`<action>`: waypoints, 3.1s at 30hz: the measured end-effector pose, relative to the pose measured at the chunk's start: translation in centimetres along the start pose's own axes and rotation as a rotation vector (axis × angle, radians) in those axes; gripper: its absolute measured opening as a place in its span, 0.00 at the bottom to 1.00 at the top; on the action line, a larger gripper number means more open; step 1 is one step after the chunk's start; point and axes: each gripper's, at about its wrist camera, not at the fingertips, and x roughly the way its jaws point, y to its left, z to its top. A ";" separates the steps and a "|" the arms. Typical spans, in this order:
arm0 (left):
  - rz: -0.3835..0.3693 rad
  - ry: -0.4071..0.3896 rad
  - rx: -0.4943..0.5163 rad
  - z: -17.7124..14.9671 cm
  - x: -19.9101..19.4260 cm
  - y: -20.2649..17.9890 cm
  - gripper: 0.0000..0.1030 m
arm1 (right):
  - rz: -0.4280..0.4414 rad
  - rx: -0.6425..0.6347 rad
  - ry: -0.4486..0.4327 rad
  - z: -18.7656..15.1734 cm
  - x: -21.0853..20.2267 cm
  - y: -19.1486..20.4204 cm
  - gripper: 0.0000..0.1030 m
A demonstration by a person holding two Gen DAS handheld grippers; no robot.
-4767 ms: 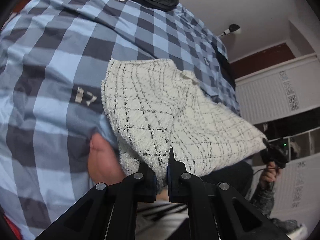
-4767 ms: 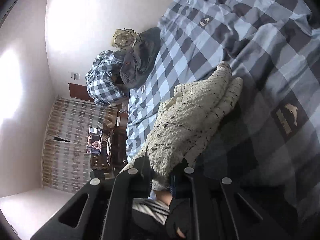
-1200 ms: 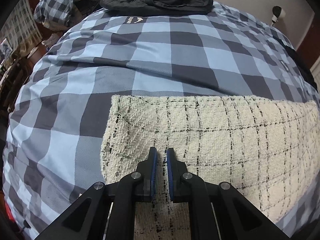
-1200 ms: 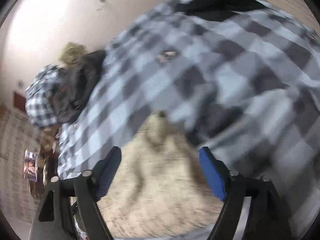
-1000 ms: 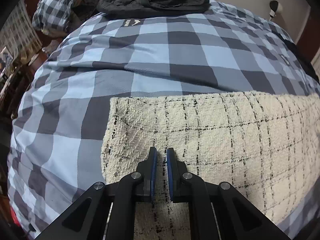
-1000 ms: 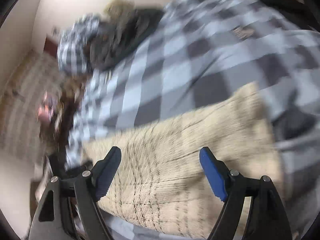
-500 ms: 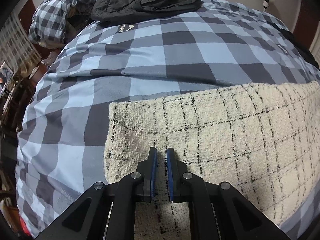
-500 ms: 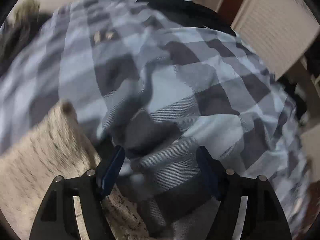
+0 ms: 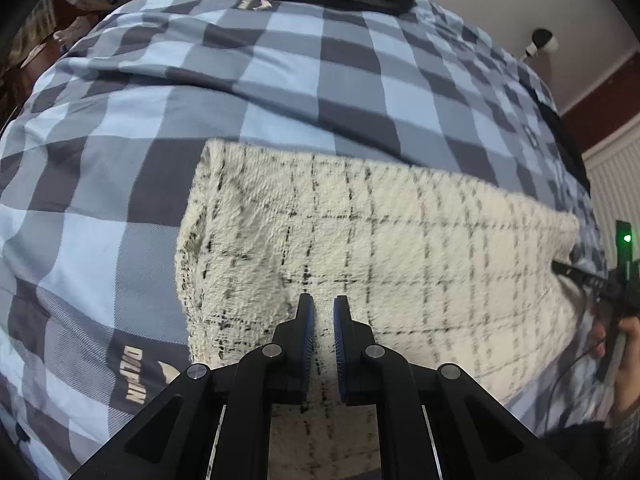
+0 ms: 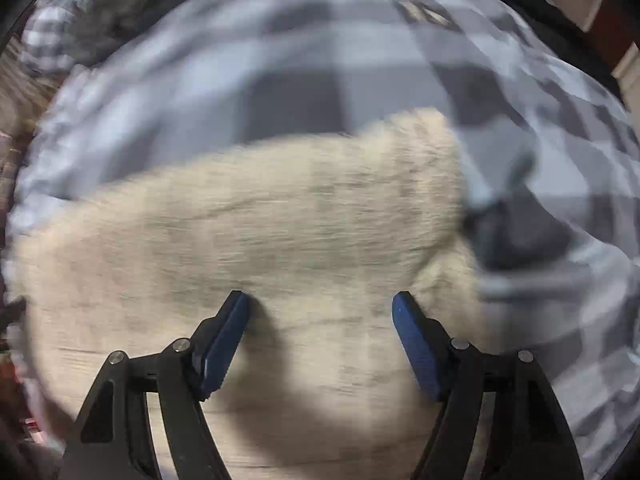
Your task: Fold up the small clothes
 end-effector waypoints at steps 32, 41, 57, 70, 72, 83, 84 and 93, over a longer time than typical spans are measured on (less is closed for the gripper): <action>-0.235 -0.238 0.067 -3.0 -9.4 1.2 0.14 | 0.023 0.120 0.013 -5.1 -1.5 5.8 0.77; -0.046 -0.103 0.085 -2.7 -5.9 2.0 1.00 | 0.007 0.136 0.031 -4.7 -1.0 5.1 0.77; 0.162 0.021 0.237 -3.6 3.5 -4.5 1.00 | -0.083 -0.247 0.011 -4.7 1.6 11.4 0.84; 0.434 -0.116 0.117 -3.5 -1.9 0.1 1.00 | -0.522 0.044 -0.055 -4.1 -1.3 1.6 0.87; 0.552 -0.123 0.094 -3.5 -2.4 0.8 0.99 | -0.460 0.172 -0.093 -4.4 -3.1 -0.5 0.88; 0.094 -0.267 0.124 -6.9 -8.1 -3.4 1.00 | 0.411 0.848 0.068 -10.9 0.4 -5.6 0.89; 0.105 -0.260 0.128 -7.2 -8.2 -3.4 1.00 | 0.410 0.862 0.093 -10.9 1.0 -5.6 0.89; 0.119 -0.148 -0.053 -6.5 -6.5 0.3 1.00 | 0.429 0.934 0.089 -9.6 3.4 -5.8 0.89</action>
